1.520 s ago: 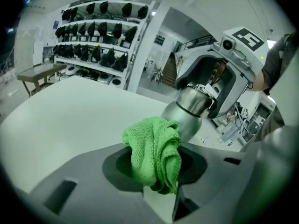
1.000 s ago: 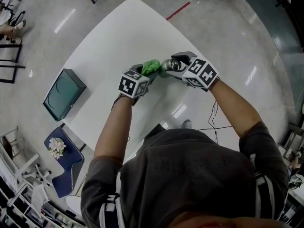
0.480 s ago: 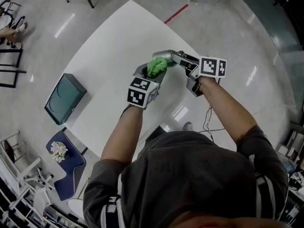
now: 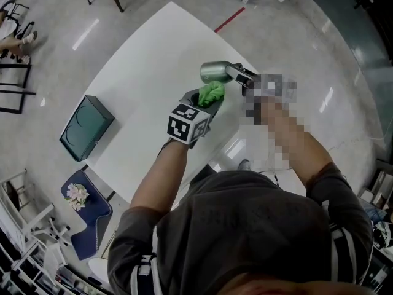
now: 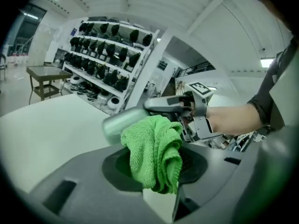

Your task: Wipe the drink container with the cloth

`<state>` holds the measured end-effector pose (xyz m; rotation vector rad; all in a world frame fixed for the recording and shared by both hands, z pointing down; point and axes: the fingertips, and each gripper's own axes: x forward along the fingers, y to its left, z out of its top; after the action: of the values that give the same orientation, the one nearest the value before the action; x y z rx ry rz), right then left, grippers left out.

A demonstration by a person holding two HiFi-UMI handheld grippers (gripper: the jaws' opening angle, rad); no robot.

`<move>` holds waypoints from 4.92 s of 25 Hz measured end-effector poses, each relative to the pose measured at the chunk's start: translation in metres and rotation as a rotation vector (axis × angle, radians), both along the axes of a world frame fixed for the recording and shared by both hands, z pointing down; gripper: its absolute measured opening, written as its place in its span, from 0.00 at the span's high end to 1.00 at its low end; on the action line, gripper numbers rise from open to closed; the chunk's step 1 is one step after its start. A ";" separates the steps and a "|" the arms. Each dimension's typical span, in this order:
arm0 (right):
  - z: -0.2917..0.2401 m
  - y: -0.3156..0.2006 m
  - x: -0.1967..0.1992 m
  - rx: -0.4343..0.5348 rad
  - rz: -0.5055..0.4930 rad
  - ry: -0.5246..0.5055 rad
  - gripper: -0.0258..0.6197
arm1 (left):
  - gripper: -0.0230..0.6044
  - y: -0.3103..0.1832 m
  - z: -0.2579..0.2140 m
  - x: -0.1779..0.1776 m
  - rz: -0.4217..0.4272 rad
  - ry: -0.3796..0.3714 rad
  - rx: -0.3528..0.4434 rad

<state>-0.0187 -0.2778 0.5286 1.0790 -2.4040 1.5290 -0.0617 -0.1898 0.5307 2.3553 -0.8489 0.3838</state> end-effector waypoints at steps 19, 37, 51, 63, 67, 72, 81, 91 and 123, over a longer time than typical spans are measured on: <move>-0.036 0.014 -0.019 0.134 -0.182 -0.021 0.56 | 0.75 -0.050 0.039 -0.112 -0.333 0.106 -0.119; -0.024 0.119 -0.086 0.984 -1.141 0.696 0.57 | 0.75 -0.030 0.064 -0.049 0.207 -0.036 -0.224; 0.033 0.160 -0.104 0.980 -1.353 0.633 0.57 | 0.75 -0.019 0.048 0.003 0.586 0.329 -0.531; 0.033 0.152 -0.100 0.941 -1.312 0.613 0.57 | 0.77 -0.019 0.101 0.011 0.595 0.050 -0.451; 0.033 0.139 -0.096 0.833 -1.193 0.612 0.56 | 0.77 -0.036 0.106 -0.017 0.461 -0.100 -0.324; 0.033 0.137 -0.096 0.833 -1.136 0.618 0.55 | 0.76 -0.036 0.056 -0.073 0.146 0.063 -0.215; 0.024 0.131 -0.089 0.844 -1.107 0.559 0.33 | 0.76 0.023 0.027 -0.104 -0.171 0.218 -0.174; -0.009 0.113 -0.025 0.898 -1.002 0.482 0.32 | 0.76 0.084 -0.008 -0.082 -0.281 0.315 -0.187; 0.007 0.078 0.127 0.910 -1.240 0.306 0.40 | 0.76 0.001 0.101 0.036 -1.243 1.110 -0.200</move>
<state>0.1080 -0.1998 0.5353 -0.2712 -2.5633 -0.1157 -0.0262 -0.1883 0.6313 1.1077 -1.3025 -1.1448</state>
